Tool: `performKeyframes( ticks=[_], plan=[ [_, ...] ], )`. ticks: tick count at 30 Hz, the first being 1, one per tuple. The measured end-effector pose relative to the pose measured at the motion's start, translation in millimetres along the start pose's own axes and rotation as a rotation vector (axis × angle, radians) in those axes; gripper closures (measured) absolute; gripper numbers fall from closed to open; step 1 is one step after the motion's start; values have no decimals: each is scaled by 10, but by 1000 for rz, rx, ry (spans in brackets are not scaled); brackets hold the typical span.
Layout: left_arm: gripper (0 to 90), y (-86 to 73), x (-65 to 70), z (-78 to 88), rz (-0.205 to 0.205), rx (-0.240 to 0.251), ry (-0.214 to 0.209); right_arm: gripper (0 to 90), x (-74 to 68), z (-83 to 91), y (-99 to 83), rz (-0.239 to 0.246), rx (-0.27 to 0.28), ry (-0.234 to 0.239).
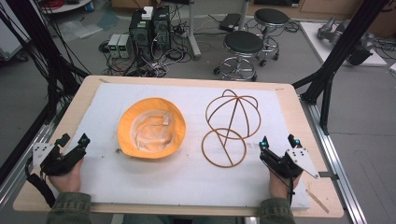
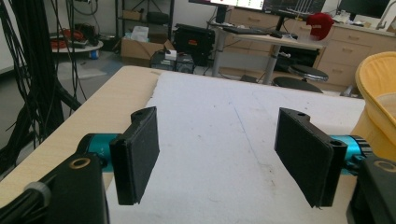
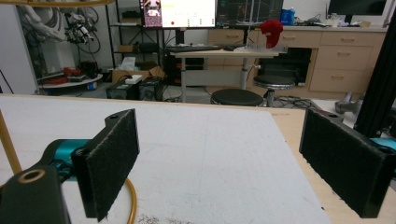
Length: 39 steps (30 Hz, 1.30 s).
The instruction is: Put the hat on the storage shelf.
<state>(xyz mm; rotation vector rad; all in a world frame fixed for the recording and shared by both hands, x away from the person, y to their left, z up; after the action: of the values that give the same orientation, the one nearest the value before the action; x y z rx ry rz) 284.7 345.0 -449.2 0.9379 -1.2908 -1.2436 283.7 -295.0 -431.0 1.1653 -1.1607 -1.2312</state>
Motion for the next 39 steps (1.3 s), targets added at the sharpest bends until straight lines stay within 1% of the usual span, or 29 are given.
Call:
performKeyframes(
  ticks=[6, 11, 14, 20, 23, 26, 28, 31, 34, 37, 39],
  plan=[
    [308, -7, -5, -2, 6, -5, 0, 110, -1, -8, -6, 0, -9, 4],
    [308, -6, 2, 8, 6, -4, -1, 110, 7, 9, 6, -2, 5, -4],
    [308, -7, 1, 8, 7, -3, -1, 109, 13, 4, 1, -9, -4, -1],
    [308, -11, -4, -4, 8, -9, -4, 110, 8, -2, -2, -7, -6, 1],
    [307, -10, 6, -5, 9, -12, -15, 109, 6, -2, -1, -11, -6, 0],
    [308, 0, 31, -18, 27, -26, -44, 110, 7, 2, -1, -7, -6, 2],
    [300, 16, 54, -20, 34, -30, -56, 110, 7, 2, -1, -7, -6, 2],
    [262, 65, 98, -13, 29, -19, -54, 110, 3, -4, -3, -5, -7, 5],
    [264, 129, 136, 1, 12, 2, -69, 110, -5, -12, -7, 0, -9, 11],
    [264, 187, 178, 16, 1, 29, -83, 110, -12, -13, -8, -5, -10, 15],
    [256, 235, 210, 11, -13, 41, -89, 110, -10, -10, -6, -6, -8, 19]
  ],
)
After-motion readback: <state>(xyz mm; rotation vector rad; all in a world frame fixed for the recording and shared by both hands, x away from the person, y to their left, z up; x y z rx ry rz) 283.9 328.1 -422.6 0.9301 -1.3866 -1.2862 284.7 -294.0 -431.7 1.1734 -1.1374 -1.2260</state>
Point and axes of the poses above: each handheld gripper's, and its own axes: z roughly backward along the jaws, y roughly out of its top, x roughly to its right, the point moved 2 cm from there along -z, roughly forward along the jaws, and after that the axes turned 4 degrees about -y, right-handed, at the moved point
